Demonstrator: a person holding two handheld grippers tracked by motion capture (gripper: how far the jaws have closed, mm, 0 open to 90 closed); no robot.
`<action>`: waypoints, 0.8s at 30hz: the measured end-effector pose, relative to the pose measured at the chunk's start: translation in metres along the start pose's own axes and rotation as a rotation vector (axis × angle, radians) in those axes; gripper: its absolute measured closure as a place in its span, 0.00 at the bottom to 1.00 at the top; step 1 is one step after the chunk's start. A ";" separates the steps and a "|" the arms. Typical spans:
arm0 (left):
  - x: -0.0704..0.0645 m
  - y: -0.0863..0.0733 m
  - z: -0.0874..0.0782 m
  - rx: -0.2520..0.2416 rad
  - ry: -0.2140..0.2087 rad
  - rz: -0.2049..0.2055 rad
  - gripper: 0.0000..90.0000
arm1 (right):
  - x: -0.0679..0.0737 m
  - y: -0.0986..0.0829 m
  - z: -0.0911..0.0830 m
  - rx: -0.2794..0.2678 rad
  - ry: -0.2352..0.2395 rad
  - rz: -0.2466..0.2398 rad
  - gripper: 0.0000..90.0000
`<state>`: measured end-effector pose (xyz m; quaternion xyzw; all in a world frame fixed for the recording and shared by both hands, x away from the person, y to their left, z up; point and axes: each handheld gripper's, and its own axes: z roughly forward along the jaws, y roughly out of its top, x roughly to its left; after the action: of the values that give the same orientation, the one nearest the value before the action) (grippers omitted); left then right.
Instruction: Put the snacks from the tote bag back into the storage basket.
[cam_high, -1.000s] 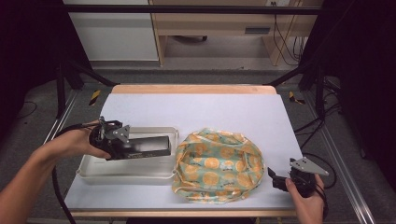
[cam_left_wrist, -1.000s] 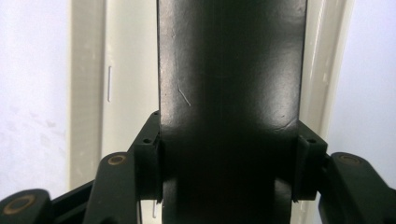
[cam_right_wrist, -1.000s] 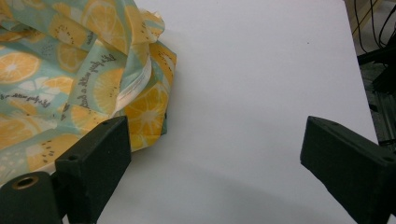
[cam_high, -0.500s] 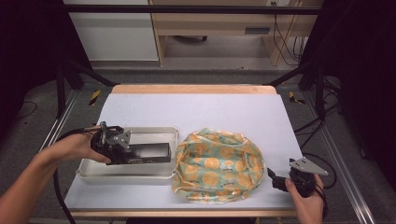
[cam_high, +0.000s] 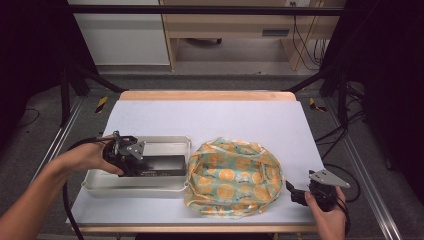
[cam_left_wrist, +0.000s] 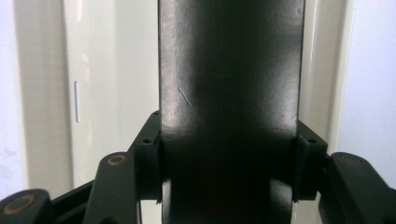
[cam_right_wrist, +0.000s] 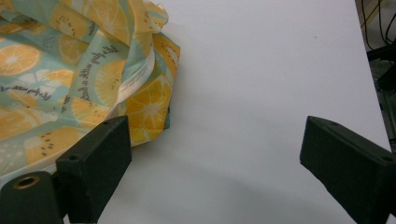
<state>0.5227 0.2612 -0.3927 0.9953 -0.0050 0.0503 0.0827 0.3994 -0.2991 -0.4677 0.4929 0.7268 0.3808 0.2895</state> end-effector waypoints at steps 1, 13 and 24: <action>0.000 0.000 0.001 0.000 -0.001 0.001 0.48 | 0.000 0.000 0.000 0.000 0.000 -0.002 0.11; -0.003 -0.001 0.009 -0.006 -0.013 0.008 0.48 | 0.001 0.000 0.001 0.010 0.008 -0.003 0.11; -0.006 -0.002 0.016 -0.006 -0.024 0.012 0.48 | 0.002 -0.001 0.002 0.014 0.015 -0.003 0.11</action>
<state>0.5186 0.2602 -0.4087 0.9955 -0.0123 0.0386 0.0852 0.3995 -0.2973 -0.4694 0.4908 0.7323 0.3790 0.2814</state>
